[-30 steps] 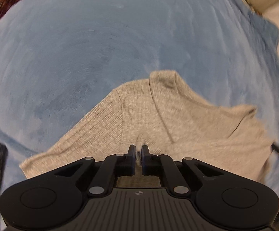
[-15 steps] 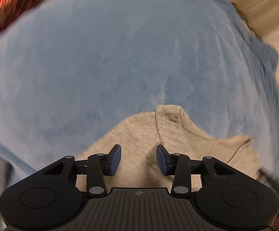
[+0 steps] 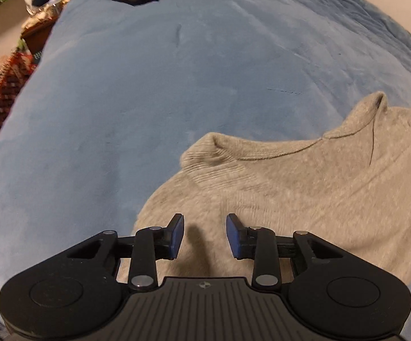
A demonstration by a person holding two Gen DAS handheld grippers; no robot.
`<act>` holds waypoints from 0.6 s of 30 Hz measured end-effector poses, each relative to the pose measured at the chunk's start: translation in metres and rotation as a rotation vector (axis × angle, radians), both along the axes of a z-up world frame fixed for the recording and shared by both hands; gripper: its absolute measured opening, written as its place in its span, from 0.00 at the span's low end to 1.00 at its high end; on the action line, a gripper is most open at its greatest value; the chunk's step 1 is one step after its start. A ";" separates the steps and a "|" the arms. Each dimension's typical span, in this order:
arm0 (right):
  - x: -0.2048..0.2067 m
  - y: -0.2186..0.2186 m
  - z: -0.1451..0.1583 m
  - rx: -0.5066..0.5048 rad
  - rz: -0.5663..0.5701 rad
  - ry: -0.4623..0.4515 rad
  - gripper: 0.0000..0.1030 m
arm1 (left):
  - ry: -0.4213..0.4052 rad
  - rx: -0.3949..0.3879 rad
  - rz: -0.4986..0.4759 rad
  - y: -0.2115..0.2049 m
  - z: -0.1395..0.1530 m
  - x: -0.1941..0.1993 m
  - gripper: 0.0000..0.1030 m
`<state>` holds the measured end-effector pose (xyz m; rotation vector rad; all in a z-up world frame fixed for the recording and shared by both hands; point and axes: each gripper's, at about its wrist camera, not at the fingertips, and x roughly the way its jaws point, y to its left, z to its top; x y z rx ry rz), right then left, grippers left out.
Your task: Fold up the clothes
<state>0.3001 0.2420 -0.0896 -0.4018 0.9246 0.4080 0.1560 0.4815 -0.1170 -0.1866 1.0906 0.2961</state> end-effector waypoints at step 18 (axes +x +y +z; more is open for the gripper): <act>-0.004 -0.002 0.010 0.101 0.041 -0.004 0.13 | -0.080 0.010 0.183 -0.007 0.034 -0.034 0.03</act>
